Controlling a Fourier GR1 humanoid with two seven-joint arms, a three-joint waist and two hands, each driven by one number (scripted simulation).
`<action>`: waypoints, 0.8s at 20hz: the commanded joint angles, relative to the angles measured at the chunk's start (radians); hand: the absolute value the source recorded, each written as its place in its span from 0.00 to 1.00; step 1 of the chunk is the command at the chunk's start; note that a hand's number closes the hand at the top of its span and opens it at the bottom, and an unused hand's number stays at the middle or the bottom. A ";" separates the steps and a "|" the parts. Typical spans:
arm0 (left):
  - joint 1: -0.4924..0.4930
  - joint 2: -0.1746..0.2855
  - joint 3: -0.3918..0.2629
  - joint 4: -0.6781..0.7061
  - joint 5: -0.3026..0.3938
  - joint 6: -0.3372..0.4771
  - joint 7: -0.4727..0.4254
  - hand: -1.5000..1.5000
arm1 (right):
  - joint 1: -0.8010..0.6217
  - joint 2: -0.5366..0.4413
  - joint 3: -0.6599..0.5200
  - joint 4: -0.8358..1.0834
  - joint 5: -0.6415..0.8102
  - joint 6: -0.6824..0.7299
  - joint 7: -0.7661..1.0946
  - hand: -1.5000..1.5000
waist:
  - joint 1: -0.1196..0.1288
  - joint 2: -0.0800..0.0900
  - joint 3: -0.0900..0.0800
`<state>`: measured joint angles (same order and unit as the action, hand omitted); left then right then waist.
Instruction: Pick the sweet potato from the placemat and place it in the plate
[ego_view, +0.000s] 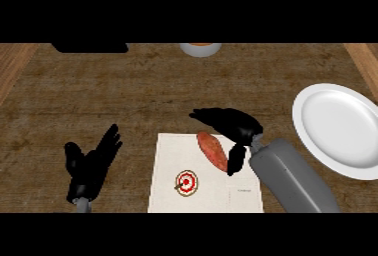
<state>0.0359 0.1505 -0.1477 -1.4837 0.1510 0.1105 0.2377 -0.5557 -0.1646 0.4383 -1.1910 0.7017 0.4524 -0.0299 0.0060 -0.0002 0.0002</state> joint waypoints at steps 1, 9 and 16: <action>-0.023 -0.036 0.008 0.060 -0.021 -0.001 -0.023 0.50 | -0.023 0.034 -0.027 0.112 0.073 -0.026 -0.071 0.00 | -0.001 0.001 0.000; 0.077 0.015 0.035 -0.048 -0.003 -0.057 -0.019 0.50 | -0.010 0.008 0.028 0.202 0.181 -0.027 -0.162 1.00 | 0.007 0.000 0.000; 0.009 -0.049 0.036 0.057 -0.039 -0.047 -0.058 0.50 | -0.032 0.094 0.003 0.317 0.294 -0.182 -0.260 1.00 | 0.001 0.001 0.000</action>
<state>0.0389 0.1166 -0.1190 -1.4616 0.1160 0.0800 0.2221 -0.5884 -0.0826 0.4505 -0.9533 0.9377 0.3248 -0.2388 0.0093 -0.0049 0.0015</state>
